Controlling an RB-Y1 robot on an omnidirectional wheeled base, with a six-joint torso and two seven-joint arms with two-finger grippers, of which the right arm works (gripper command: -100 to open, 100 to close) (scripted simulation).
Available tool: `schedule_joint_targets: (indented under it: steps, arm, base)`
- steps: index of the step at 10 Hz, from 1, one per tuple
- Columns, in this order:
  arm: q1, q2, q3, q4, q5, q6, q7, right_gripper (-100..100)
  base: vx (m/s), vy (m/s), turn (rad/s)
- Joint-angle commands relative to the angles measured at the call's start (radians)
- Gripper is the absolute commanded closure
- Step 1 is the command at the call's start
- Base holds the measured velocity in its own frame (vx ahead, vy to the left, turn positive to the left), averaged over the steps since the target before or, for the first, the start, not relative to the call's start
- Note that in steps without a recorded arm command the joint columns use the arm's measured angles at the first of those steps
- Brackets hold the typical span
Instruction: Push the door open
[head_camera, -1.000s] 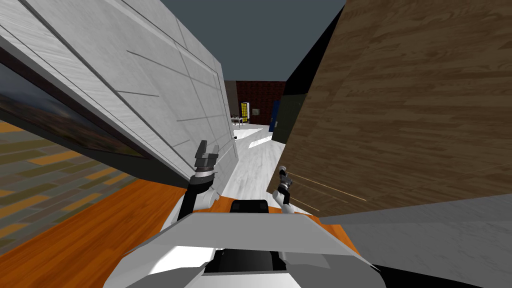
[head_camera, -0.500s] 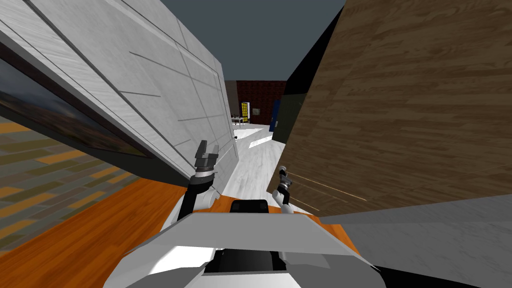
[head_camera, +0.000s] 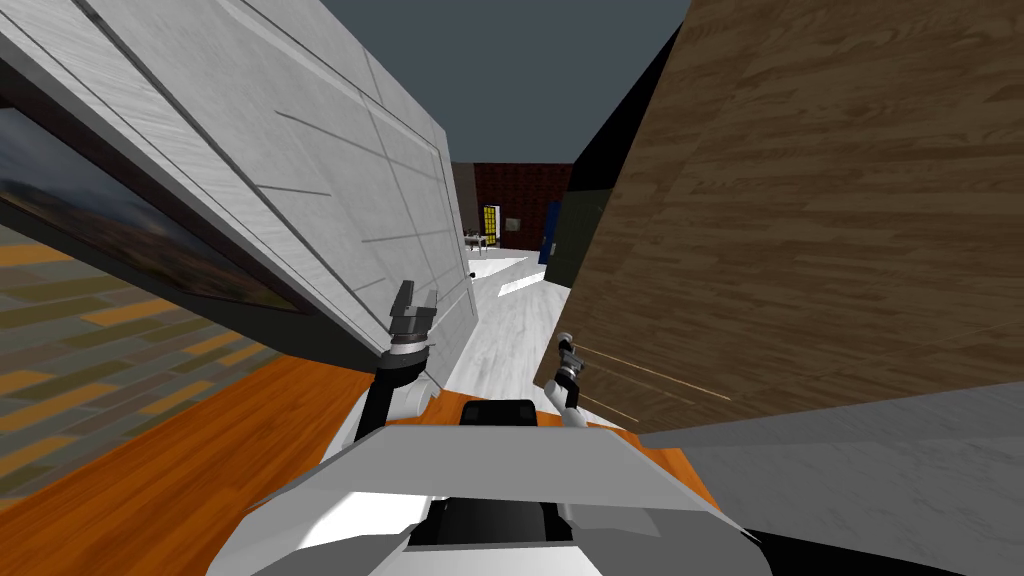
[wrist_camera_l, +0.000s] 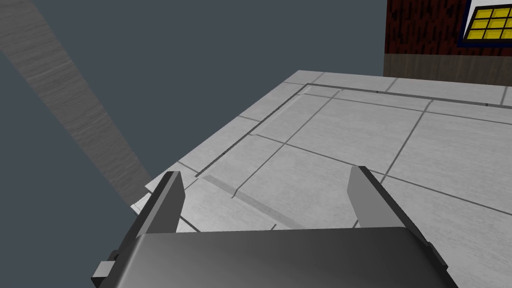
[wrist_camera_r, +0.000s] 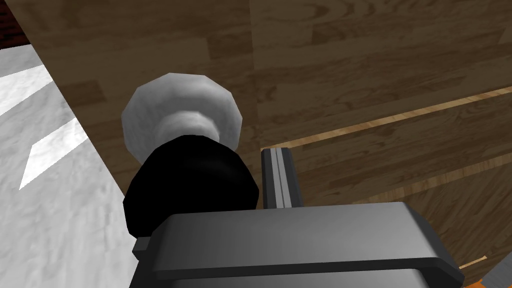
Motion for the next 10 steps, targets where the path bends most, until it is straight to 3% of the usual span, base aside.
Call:
schedule_joint_targets:
  steps: [1,3,4,5,6,10]
  arm:
    - [0.007,0.032,0.021,-0.042,0.01,0.014,0.017,-100]
    - [0.007,0.032,0.021,-0.042,0.01,0.014,0.017,-100]
    - [0.031,0.013,-0.002,-0.058,-0.001,0.016,0.031,-100]
    - [0.031,0.013,-0.002,-0.058,-0.001,0.016,0.031,-100]
    - [0.031,0.013,-0.002,-0.058,-0.001,0.016,0.031,100]
    - [0.031,0.013,-0.002,-0.058,-0.001,0.016,0.031,100]
  base:
    - [0.001,0.01,-0.003]
    - [0.006,-0.01,-0.002]
    - [-0.007,-0.031,-0.05]
    - [-0.01,-0.025,-0.052]
    - [-0.001,0.002,0.045]
    - [0.001,0.002,-0.007]
